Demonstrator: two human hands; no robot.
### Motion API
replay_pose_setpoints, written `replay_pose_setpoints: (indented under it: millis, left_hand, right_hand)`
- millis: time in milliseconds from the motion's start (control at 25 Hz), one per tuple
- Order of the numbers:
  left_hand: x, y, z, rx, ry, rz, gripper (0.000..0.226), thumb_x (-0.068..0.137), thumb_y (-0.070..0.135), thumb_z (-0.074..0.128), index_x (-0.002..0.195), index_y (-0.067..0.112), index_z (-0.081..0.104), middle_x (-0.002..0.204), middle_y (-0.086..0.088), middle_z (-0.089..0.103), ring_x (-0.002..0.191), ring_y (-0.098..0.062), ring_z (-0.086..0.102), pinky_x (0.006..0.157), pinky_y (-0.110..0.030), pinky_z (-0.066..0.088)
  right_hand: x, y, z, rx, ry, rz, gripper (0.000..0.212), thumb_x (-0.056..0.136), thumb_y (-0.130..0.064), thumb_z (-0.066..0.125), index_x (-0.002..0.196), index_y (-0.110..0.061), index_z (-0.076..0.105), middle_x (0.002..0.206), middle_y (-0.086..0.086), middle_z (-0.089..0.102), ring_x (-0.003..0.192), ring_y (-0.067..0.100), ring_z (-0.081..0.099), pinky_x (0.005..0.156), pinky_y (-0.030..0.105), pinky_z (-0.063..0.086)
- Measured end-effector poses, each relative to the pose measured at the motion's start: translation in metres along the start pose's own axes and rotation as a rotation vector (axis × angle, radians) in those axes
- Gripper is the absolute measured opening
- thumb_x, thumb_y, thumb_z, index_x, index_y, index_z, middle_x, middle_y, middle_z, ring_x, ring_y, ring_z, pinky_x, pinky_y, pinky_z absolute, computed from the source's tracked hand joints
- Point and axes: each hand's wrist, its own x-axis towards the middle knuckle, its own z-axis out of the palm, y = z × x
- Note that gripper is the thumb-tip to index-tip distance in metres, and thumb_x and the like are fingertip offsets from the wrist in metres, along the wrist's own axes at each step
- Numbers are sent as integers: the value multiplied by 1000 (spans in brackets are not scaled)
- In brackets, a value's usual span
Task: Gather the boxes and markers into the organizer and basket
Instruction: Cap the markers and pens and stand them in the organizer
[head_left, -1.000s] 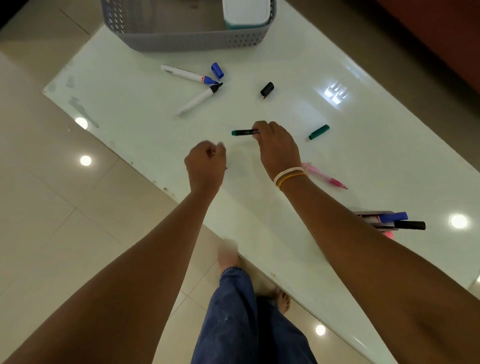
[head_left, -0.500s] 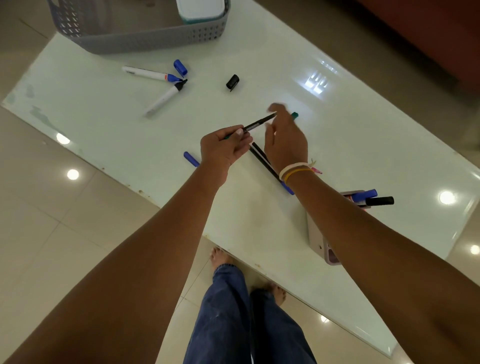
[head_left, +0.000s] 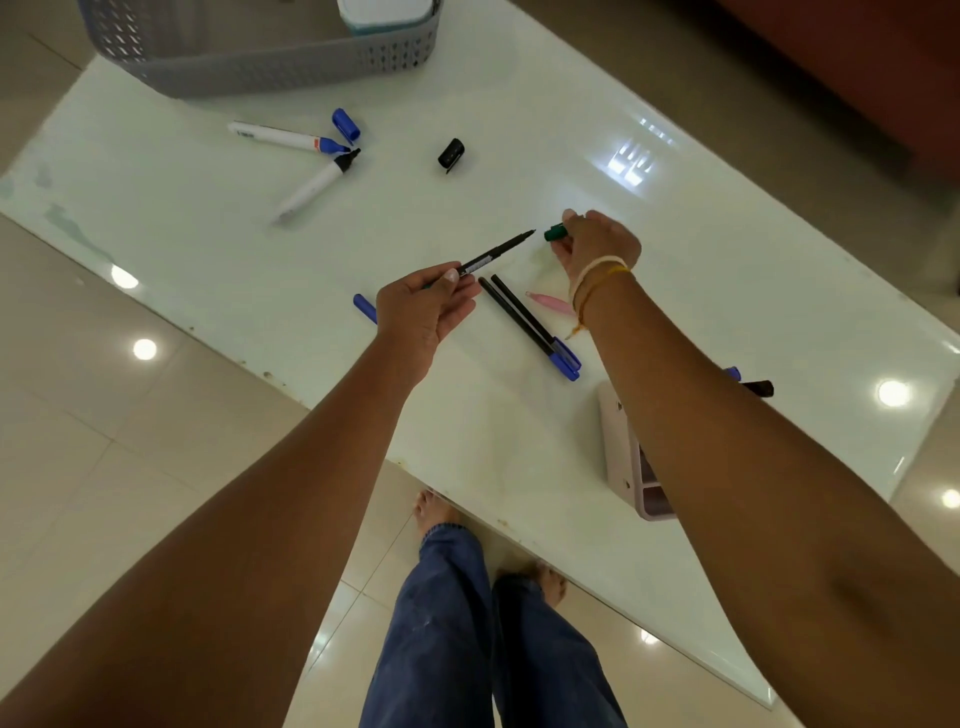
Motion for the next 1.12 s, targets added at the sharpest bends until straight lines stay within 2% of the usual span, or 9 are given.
replay_pose_setpoints:
  millis: [80,160,200,280,520,640,760,840,1120]
  left_hand:
    - [-6,0,0,7,-19,8,14,93,2,57,103,0,67,81,-7,73,75,-14,74,72,-24,60]
    - [-10,0,0,26,-28,16,15,93,1,56,105,0,66,84,-8,73,76,-14,74,71,-24,60]
    - [-12,-1,1,36,-32,23,17,93,1,56,107,-1,66,86,-9,73,76,-13,74,72,-24,60]
    - [-19,-4,1,66,-41,35,21,94,1,55,113,-3,64,89,-10,72,77,-13,74,73,-24,60]
    - [-46,-18,2,80,-32,57,23,94,1,55,115,-3,63,92,-11,71,80,-14,73,73,-24,60]
    - [-60,-25,0,71,-27,66,23,94,2,56,115,-3,64,92,-11,71,82,-16,73,73,-24,60]
    - [-76,-31,4,79,-58,74,19,93,5,58,110,0,66,87,-8,73,79,-15,73,72,-25,60]
    - [-87,-36,12,86,-80,79,15,93,7,59,105,3,67,85,-7,74,76,-14,74,73,-25,60]
    - [-119,-52,33,53,-125,-40,11,96,11,56,97,4,64,70,-8,75,69,-17,75,66,-27,61]
  right_hand:
    - [-17,5,-7,232,-61,140,31,86,-8,70,115,-3,63,85,9,68,69,17,66,64,44,58]
    - [-24,10,-11,329,-80,209,26,88,-11,69,113,-9,64,78,2,66,65,15,65,80,59,50]
    - [-29,10,-14,377,-91,215,26,88,-10,68,114,-8,64,79,2,65,64,15,65,86,60,48]
    - [-36,10,-17,428,-108,207,25,89,-6,66,113,-7,63,81,3,65,63,15,64,83,56,49]
    - [-55,11,-34,327,-160,118,13,86,1,67,98,-4,63,77,10,64,64,17,63,49,37,57]
    - [-63,16,-45,250,-172,21,9,86,2,66,90,-6,65,82,12,66,69,21,66,53,34,59]
    - [-74,21,-57,160,-199,-85,7,87,-3,66,83,-10,66,86,14,68,73,25,69,67,38,61]
    - [-85,26,-66,141,-227,-146,5,87,-5,68,88,-10,66,87,16,69,73,28,70,73,42,62]
    - [-113,36,-118,133,-129,-347,19,87,-4,68,105,-2,67,74,10,71,71,23,72,68,33,62]
